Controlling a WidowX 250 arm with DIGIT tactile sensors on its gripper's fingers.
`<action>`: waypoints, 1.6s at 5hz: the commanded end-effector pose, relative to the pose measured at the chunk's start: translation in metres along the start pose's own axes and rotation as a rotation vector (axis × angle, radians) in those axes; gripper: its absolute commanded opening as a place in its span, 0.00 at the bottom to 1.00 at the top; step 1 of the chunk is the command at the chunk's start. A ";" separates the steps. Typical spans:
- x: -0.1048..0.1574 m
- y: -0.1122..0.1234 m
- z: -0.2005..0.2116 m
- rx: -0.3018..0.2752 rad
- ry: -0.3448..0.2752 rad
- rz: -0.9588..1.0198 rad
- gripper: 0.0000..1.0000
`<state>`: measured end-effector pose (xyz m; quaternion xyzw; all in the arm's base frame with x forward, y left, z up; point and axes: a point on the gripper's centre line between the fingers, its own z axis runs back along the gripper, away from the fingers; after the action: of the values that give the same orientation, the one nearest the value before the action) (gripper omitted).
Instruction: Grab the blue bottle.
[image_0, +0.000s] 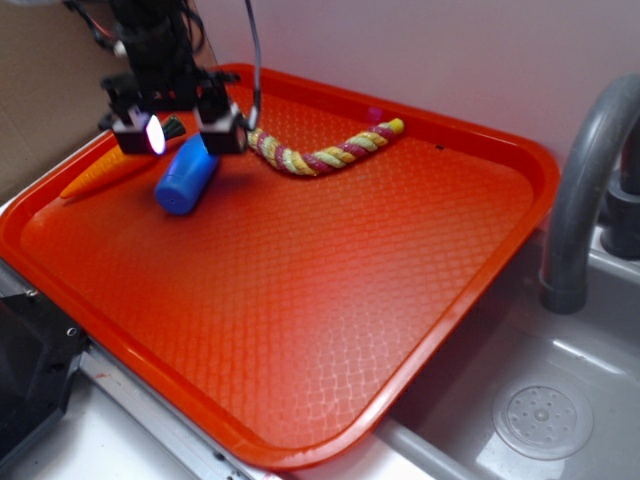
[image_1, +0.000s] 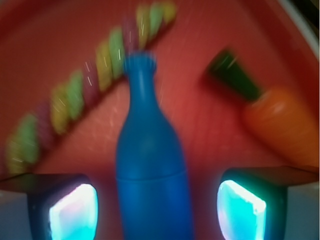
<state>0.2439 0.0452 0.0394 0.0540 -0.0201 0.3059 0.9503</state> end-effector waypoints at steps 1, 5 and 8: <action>-0.003 0.002 -0.018 0.047 -0.004 -0.069 1.00; 0.011 -0.012 0.067 -0.106 -0.001 -0.416 0.00; -0.037 -0.010 0.186 -0.420 -0.092 -0.710 0.00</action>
<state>0.2223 -0.0191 0.2055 -0.1273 -0.0753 -0.0473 0.9879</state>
